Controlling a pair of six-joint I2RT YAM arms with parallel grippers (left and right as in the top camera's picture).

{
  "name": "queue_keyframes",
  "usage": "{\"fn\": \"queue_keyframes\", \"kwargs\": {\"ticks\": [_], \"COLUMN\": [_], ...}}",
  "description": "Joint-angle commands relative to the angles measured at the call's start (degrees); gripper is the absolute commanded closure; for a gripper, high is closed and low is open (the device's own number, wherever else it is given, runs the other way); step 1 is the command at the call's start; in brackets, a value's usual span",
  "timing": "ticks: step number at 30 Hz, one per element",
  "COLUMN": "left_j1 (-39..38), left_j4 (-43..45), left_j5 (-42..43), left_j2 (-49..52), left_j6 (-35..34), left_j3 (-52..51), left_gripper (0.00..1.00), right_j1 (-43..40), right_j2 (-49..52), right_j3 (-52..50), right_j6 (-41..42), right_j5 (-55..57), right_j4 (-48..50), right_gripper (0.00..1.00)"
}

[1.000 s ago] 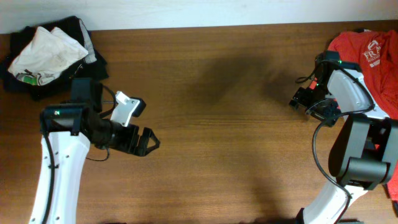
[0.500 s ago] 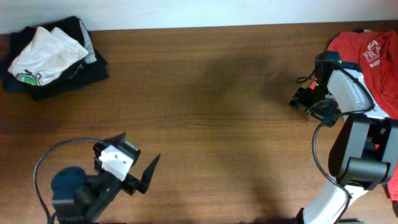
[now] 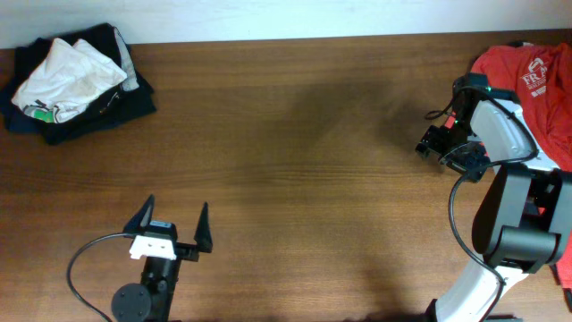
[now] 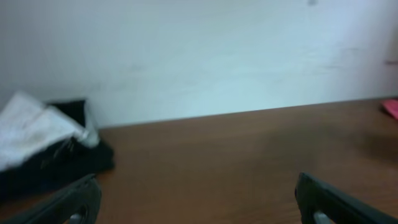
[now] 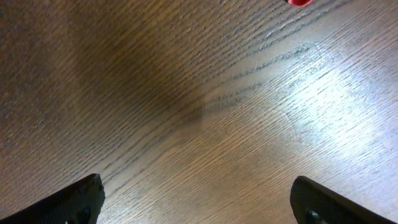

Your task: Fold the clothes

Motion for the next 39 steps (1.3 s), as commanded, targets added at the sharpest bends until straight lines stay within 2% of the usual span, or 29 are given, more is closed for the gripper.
{"fn": "queue_keyframes", "kwargs": {"ticks": [1, 6, 29, 32, 37, 39], "left_j1": [0.0, 2.4, 2.4, 2.4, 2.4, 2.4], "left_j4": [0.7, -5.4, -5.4, -5.4, -5.4, -5.4], "left_j5": [-7.6, -10.4, -10.3, -10.3, -10.3, -10.3], "left_j2": [-0.6, -0.6, -0.6, -0.6, -0.6, -0.6], "left_j6": [-6.4, -6.4, -6.2, -6.2, -6.2, -6.2], "left_j3": [-2.3, -2.3, -2.3, -2.3, -2.3, -2.3], "left_gripper": [0.01, 0.01, 0.01, 0.01, 0.01, 0.01], "right_j1": [-0.3, -0.3, -0.3, 1.1, 10.7, 13.4], "right_j2": [-0.1, -0.1, -0.9, -6.7, -30.3, -35.3], "right_j3": [0.5, 0.5, 0.5, 0.4, 0.4, 0.4], "right_j6": [-0.3, -0.3, -0.3, -0.3, -0.3, -0.3], "right_j5": [0.3, 0.3, 0.3, 0.3, 5.0, 7.1], "right_j4": [0.0, 0.0, 0.0, 0.0, 0.2, 0.1], "right_gripper": [0.01, 0.01, 0.01, 0.01, 0.01, 0.01]}}
